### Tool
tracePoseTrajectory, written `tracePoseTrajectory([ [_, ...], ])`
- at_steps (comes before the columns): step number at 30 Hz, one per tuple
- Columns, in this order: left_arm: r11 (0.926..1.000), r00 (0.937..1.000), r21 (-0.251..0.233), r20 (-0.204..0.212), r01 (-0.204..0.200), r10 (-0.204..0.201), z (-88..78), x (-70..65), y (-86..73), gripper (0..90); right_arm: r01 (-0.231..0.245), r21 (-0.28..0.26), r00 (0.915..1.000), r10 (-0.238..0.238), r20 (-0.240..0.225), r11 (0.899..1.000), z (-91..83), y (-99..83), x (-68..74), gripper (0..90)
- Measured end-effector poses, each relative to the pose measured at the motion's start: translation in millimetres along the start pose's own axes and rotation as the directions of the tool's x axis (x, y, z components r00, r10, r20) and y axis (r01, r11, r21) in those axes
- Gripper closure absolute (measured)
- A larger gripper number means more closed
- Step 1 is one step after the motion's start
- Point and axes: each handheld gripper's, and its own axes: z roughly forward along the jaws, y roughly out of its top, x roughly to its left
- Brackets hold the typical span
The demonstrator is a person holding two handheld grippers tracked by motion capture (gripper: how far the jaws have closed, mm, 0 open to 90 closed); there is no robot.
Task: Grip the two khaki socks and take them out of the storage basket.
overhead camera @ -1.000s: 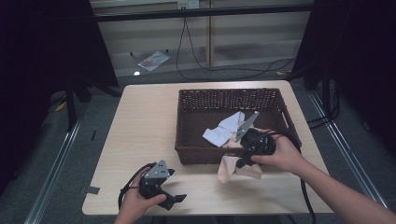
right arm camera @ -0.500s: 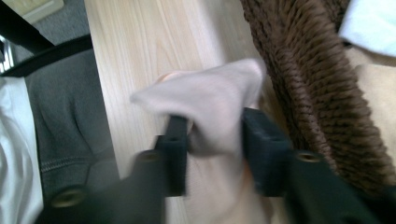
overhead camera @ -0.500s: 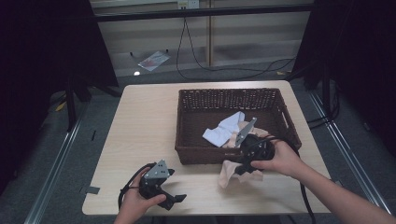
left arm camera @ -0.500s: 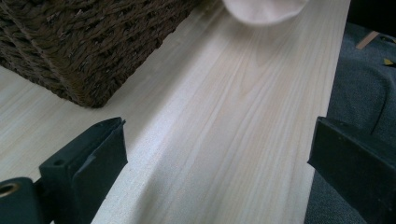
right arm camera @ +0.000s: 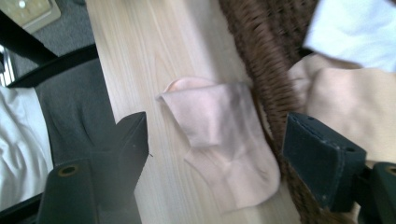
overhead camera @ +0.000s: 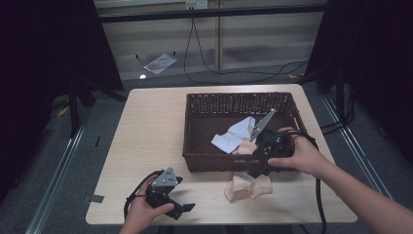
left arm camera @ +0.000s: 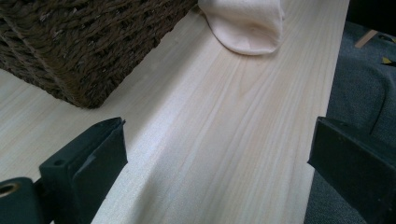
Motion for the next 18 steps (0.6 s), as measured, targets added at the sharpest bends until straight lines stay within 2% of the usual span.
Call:
tracePoseTrajectory([
  [7, 1.0000, 1.0000, 0.000, 0.001, 0.000, 0.000, 0.1, 0.0, 0.0, 3.6, -0.031, -0.007, 0.9989, 0.031, 0.036, 1.000, -18.6, 8.5, -12.4, 18.6],
  [9, 1.0000, 1.0000, -0.003, 0.000, 0.006, -0.006, 0.1, -0.1, -0.1, 3.6, -0.045, -0.014, 0.9978, 0.046, 0.048, 0.999, -22.8, 11.1, -18.8, 18.2],
  [10, 1.0000, 1.0000, -0.004, 0.000, 0.007, -0.007, 0.1, -0.1, -0.1, 3.6, -0.060, -0.024, 0.9957, 0.062, 0.069, 0.998, -25.5, 12.9, -26.6, 17.9],
  [12, 0.9999, 1.0000, -0.009, 0.003, 0.007, -0.007, 0.2, 0.1, -0.4, 3.6, -0.069, -0.027, 0.9949, 0.071, 0.072, 0.997, -26.0, 13.3, -30.9, 17.9],
  [14, 1.0000, 1.0000, -0.003, 0.000, 0.007, -0.007, -0.2, 0.3, -0.4, 3.6, -0.097, -0.031, 0.9901, 0.100, 0.098, 0.995, -23.7, 13.3, -44.1, 17.9],
  [15, 1.0000, 1.0000, -0.003, 0.000, 0.007, -0.007, -0.2, 0.3, -0.5, 3.6, -0.097, -0.031, 0.9901, 0.100, 0.098, 0.995, -23.7, 13.3, -44.1, 17.9],
  [18, 1.0000, 1.0000, 0.007, -0.001, 0.006, -0.006, -1.1, 0.5, -0.4, 3.6, -0.130, -0.024, 0.9840, 0.132, 0.120, 0.991, -17.6, 12.4, -56.5, 18.0],
])
